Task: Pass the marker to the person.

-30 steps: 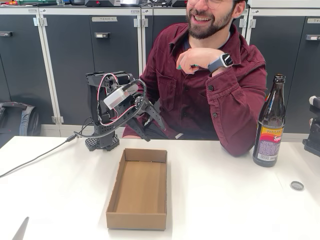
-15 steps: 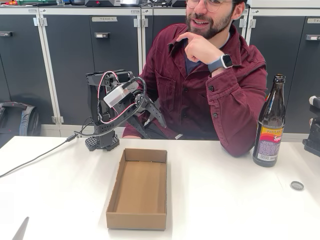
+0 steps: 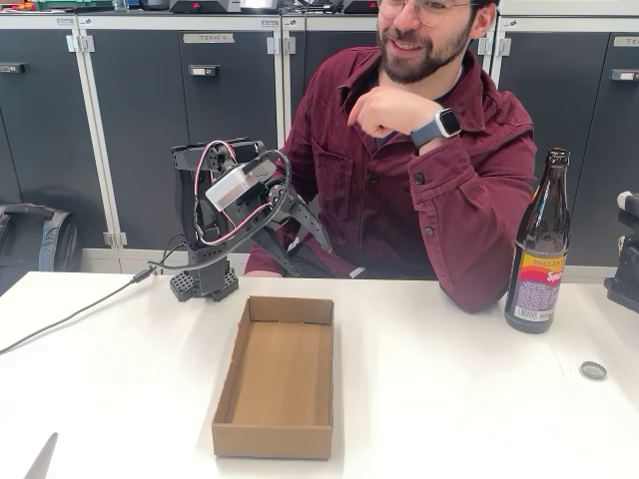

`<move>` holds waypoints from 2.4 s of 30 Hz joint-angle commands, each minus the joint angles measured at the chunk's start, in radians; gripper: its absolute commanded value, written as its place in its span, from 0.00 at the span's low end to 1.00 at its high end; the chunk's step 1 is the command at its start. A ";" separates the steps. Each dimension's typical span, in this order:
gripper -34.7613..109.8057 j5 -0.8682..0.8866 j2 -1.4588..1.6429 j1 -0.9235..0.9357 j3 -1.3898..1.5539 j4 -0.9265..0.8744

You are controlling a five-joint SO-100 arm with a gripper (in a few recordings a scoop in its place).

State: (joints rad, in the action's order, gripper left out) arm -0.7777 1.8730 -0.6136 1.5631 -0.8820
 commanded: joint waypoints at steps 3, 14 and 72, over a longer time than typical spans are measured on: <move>0.43 0.002 0.011 0.003 -0.034 0.017; 0.43 -0.003 0.025 0.002 -0.037 0.011; 0.43 0.011 0.049 0.006 -0.017 0.012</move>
State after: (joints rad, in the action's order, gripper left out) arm -0.7655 1.8730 -0.6136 1.5739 -0.8728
